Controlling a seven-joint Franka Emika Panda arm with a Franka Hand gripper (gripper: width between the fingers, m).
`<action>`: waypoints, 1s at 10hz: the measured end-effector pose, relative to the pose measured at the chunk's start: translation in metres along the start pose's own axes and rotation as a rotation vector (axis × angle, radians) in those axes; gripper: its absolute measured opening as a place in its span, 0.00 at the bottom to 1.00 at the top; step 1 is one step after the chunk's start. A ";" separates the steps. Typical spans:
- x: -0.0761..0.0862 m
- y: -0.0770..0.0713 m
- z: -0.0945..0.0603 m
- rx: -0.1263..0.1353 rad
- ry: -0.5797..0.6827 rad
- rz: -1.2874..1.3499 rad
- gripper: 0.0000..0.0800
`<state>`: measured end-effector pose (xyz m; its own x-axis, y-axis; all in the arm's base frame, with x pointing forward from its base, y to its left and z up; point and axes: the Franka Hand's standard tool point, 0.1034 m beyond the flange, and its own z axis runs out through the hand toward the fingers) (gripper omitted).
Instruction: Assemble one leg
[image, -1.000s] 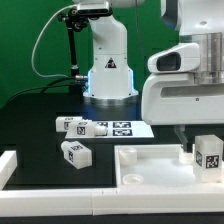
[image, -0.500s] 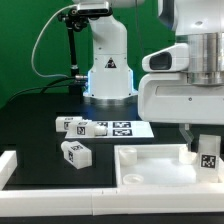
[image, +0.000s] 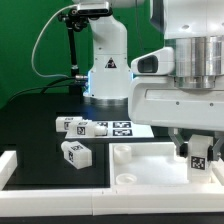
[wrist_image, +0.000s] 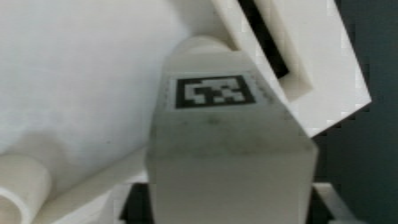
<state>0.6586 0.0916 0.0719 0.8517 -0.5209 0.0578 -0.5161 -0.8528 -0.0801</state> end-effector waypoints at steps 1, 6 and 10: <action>0.000 0.000 0.000 0.000 0.000 0.000 0.36; 0.002 0.002 0.000 -0.002 0.001 0.006 0.36; -0.007 0.001 0.000 0.010 -0.043 0.396 0.36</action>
Offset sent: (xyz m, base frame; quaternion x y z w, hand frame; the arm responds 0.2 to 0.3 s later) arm 0.0000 0.0000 0.0000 0.0000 0.0000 0.0000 1.0000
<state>0.6517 0.0943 0.0712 0.5902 -0.8070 -0.0209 -0.8045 -0.5858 -0.0979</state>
